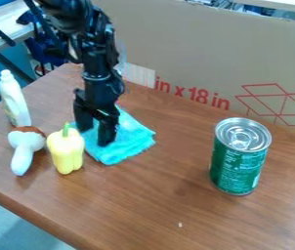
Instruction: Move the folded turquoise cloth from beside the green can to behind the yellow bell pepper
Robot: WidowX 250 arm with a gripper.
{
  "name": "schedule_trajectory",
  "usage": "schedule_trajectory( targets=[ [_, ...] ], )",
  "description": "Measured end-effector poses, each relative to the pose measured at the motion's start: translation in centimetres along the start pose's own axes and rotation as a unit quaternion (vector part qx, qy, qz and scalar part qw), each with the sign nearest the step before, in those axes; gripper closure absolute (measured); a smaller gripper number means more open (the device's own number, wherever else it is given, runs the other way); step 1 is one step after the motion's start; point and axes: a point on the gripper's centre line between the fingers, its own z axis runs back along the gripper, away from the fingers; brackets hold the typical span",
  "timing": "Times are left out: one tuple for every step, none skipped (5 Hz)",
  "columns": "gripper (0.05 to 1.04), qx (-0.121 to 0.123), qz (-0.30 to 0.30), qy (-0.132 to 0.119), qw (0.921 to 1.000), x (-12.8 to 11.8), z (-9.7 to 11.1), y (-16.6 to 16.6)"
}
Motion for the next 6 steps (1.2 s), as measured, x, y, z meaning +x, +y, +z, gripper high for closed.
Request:
schedule_trajectory(
  targets=[
    [0.082,0.0,0.026,-0.009,0.9996,-0.1,-0.1,1.9],
    [0.081,-0.003,0.057,-0.024,0.9981,-1.6,0.2,2.3],
    [0.082,0.002,0.082,-0.042,0.9957,-3.4,1.7,1.9],
    [0.082,0.007,0.111,-0.1,0.9888,-4.6,4.4,0.9],
    [0.082,0.021,0.139,-0.2,0.9696,-6.1,8.2,-0.4],
    [0.082,0.027,0.131,-0.238,0.962,-6.6,11.8,-1.8]
  ],
)
